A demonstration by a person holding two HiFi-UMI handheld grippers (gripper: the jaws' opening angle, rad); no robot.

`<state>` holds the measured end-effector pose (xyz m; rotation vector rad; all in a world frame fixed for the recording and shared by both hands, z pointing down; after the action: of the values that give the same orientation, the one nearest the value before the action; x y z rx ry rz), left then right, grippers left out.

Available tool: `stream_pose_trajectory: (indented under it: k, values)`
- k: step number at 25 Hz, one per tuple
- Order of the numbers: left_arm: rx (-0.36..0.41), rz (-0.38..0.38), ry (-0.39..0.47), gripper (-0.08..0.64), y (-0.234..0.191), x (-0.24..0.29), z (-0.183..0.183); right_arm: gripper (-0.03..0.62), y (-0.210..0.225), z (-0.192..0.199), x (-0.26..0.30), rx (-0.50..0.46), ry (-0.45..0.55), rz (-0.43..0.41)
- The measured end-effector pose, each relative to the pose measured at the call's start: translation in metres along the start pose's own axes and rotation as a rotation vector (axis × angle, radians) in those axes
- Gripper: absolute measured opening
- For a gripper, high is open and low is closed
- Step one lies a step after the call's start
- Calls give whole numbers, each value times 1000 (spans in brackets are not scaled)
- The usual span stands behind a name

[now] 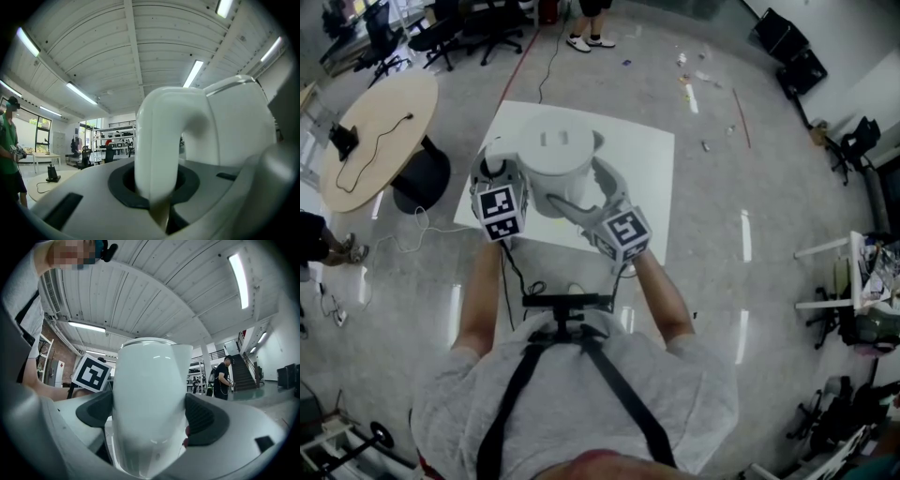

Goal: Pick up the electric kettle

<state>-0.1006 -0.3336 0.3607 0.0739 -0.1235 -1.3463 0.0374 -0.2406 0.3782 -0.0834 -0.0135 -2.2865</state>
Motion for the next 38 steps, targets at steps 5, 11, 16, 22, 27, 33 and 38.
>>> stream_pose_trajectory:
  k: [5, 11, 16, 22, 27, 33, 38]
  values:
    - [12, -14, 9, 48, -1, -7, -12, 489, -3, -8, -3, -5, 31, -13]
    - [3, -15, -3, 48, -3, -14, -13, 491, -9, -12, -6, -4, 21, -10]
    - [8, -16, 0, 48, 0, -13, -11, 492, -7, -10, -7, 4, 22, -7]
    - [-2, -12, 0, 48, 2, -12, -11, 494, -4, -10, -8, -8, 28, 3]
    - [0, -9, -1, 48, 4, -10, -8, 494, -4, -7, -9, 1, 15, 6]
    - [5, -8, -1, 48, 7, -10, -13, 495, -2, -10, -12, 0, 20, 9]
    - [3, -10, 0, 48, 5, -8, -13, 497, -1, -12, -8, 2, 50, 0]
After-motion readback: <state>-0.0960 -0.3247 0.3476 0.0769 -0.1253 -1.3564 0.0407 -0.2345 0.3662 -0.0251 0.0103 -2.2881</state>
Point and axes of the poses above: the fingertips, and each gripper's own axes: x forward along the fingers, y to its right, z out of its underside, the point moved 2 cm from there along -x, backward along the fingers, and after that the axes turned 5 degrees about -y, right-handed, at the moved point
